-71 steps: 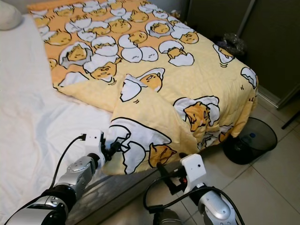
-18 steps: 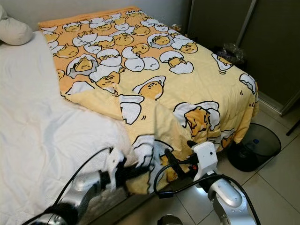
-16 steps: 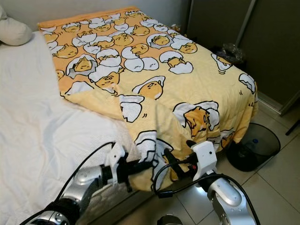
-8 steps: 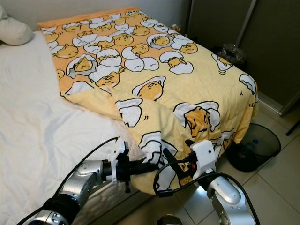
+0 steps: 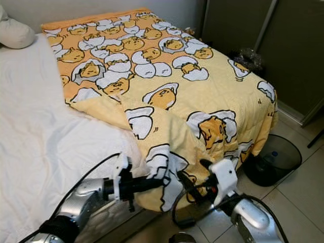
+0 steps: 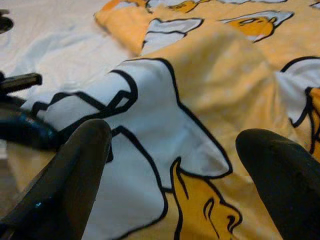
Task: Clean up the room
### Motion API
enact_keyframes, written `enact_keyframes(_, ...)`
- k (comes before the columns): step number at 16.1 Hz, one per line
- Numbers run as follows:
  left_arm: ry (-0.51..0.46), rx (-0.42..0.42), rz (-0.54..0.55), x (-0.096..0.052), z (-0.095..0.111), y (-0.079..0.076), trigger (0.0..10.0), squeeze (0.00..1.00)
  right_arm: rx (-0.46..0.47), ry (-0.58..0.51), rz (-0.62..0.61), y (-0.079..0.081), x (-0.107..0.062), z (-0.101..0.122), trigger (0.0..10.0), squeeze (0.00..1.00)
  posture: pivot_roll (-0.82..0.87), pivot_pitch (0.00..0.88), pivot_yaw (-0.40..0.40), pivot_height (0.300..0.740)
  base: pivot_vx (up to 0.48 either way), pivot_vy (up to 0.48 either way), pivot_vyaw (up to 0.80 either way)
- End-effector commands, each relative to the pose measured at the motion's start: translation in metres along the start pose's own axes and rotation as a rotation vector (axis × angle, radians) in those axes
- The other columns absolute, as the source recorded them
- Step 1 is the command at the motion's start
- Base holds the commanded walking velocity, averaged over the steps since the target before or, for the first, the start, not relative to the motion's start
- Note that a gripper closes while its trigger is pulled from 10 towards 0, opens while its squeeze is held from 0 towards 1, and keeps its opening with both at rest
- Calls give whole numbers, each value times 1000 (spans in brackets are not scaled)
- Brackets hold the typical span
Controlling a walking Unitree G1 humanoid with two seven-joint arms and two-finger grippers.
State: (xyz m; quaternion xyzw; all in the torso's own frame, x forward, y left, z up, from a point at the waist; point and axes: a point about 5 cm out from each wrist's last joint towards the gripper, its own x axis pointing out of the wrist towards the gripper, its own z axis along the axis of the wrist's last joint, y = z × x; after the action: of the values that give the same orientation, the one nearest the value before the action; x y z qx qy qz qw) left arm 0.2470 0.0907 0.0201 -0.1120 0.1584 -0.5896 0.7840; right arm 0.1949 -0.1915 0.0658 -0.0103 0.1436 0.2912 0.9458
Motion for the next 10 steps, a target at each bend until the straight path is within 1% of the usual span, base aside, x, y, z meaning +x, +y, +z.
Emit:
enact_keyframes(1, 11, -4, 11, -5, -3, 2, 0, 0, 4, -9, 11, 0, -2, 3, 10000, 43, -167, 0, 23, 730, 0, 0, 0)
enact_keyframes(3, 63, -20, 27, -19, -15, 0, 0, 0, 11, -9, 8, -1, -5, 4, 10000, 39, -169, 0, 21, 730, 0, 0, 0)
enact_keyframes(6, 78, -47, 52, -35, -28, -5, 0, 0, 21, -9, 8, -4, -7, 5, 10000, 39, -159, 0, 16, 730, 0, 0, 0)
enact_keyframes(8, 68, -70, 41, -40, -37, -13, 0, 0, 23, -13, 13, -6, -6, 7, 10000, 43, -149, 0, 7, 730, 0, 0, 0)
enact_keyframes(10, 49, -100, 37, -39, -44, -18, 0, 0, 25, -17, 18, -8, -5, 9, 10000, 43, -142, 0, 0, 730, 0, 0, 0)
